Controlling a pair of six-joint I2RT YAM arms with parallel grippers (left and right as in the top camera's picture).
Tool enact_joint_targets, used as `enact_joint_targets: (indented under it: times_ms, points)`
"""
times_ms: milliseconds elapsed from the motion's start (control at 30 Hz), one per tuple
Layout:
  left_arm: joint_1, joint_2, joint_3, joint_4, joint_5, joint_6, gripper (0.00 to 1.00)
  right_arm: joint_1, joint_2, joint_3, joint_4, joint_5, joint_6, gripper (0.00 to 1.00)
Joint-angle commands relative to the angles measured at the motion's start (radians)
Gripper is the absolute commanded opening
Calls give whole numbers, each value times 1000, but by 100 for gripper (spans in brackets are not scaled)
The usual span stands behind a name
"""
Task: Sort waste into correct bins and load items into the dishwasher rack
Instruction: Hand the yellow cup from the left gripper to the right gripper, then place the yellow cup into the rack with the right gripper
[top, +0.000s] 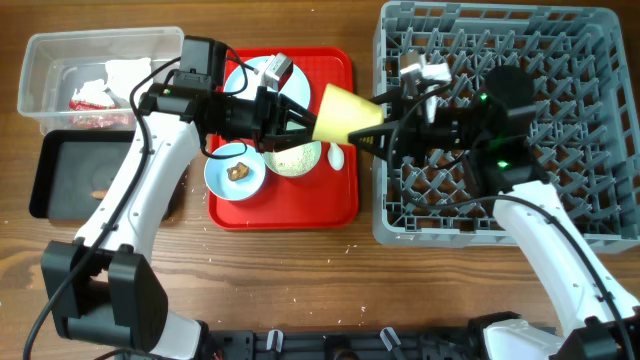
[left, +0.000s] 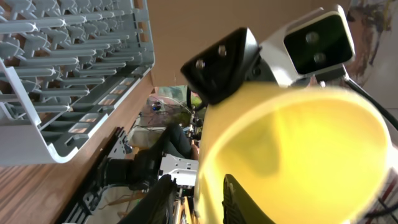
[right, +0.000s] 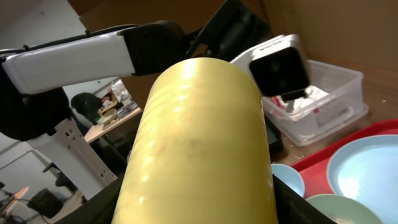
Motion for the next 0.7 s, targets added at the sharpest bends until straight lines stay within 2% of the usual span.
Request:
enact_joint_targets:
  times_ms: [0, 33, 67, 100, 200, 267, 333, 467, 567, 667]
  points:
    - [-3, -5, 7, -1, -66, 2, 28, -118, 2, 16, -38, -38, 35, 33]
    - [-3, -5, 7, -1, -122, 2, 27, -151, 2, 16, -70, -29, 44, 33]
    - [-3, -5, 7, -2, -266, 2, 20, -189, 2, 16, -134, -4, 60, 32]
    - [-4, -5, 7, -10, -451, 2, 19, -209, 1, 16, -200, 36, 58, 33]
    - [-16, -5, 7, -35, -912, 1, 20, -211, -6, 16, -364, 200, 24, 33]
    - [-25, -5, 7, -34, -1076, 1, 22, -206, -34, 17, -485, 327, -14, 33]
    - [-25, -5, 7, -33, -1180, 1, 24, -196, -85, 26, -643, 498, -50, 33]
    - [-25, -5, 7, -2, -1291, 1, 24, -111, -156, 191, -1124, 943, -100, 33]
    - [-25, -5, 7, 19, -1294, 2, 25, -45, -154, 311, -1360, 1117, -64, 33]
    - [-25, -5, 7, 23, -1294, 2, 25, -20, -139, 329, -1522, 1158, -21, 33]
